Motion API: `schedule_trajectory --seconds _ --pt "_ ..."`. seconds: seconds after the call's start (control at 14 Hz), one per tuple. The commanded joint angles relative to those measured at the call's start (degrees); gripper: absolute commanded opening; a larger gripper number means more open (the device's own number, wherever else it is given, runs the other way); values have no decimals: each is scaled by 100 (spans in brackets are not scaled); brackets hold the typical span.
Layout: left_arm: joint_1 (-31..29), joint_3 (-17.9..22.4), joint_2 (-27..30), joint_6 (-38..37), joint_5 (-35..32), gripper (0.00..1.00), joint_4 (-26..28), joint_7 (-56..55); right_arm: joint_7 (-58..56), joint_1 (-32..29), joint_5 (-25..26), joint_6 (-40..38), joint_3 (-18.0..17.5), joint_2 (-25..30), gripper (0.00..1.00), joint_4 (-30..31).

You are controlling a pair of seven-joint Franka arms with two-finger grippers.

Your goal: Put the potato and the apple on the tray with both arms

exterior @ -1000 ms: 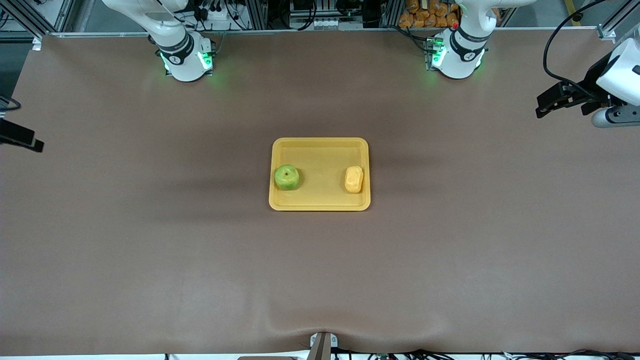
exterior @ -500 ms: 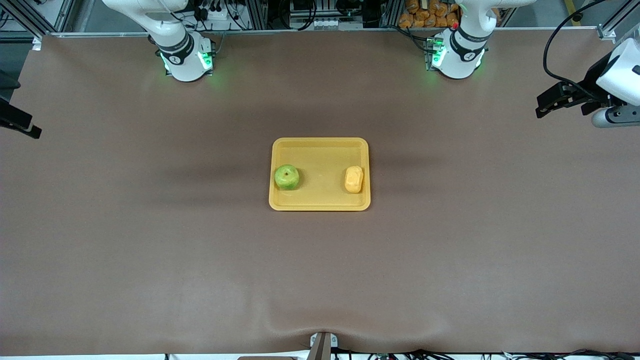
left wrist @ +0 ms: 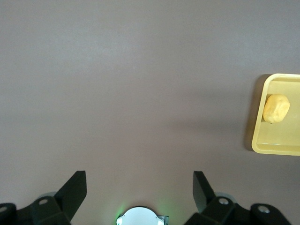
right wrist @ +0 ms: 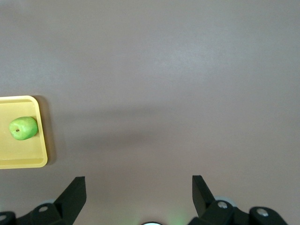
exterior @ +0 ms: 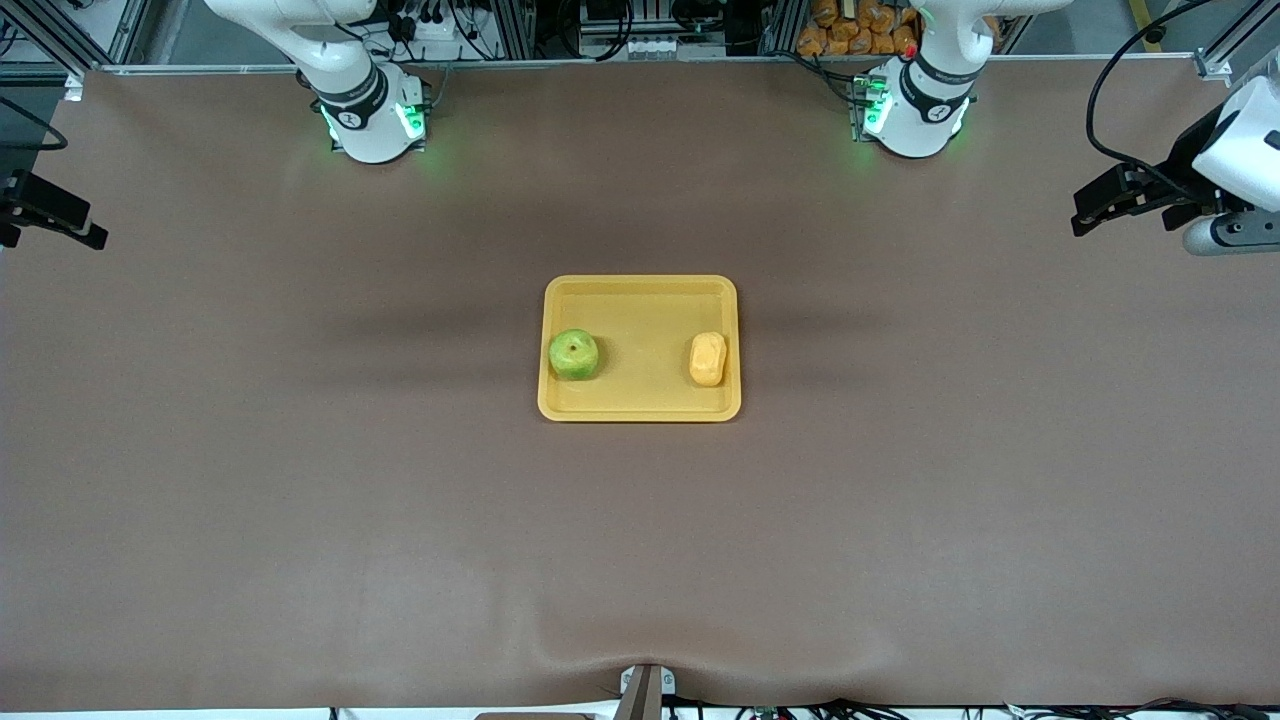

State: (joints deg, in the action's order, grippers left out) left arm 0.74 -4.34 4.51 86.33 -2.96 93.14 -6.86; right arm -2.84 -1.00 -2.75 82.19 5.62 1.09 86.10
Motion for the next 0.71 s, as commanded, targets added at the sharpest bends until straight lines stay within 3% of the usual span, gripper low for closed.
schedule_trajectory --seconds 0.0,0.21,0.64 --pt "-30 -5 120 -54 32 100 38 80 -15 -75 72 244 -79 384 100 487" --pt "-30 -5 137 -98 32 100 29 80 -24 -49 387 218 -96 366 100 452" --pt "-30 -5 129 -309 41 100 -234 80 -15 21 380 51 -105 357 100 425"
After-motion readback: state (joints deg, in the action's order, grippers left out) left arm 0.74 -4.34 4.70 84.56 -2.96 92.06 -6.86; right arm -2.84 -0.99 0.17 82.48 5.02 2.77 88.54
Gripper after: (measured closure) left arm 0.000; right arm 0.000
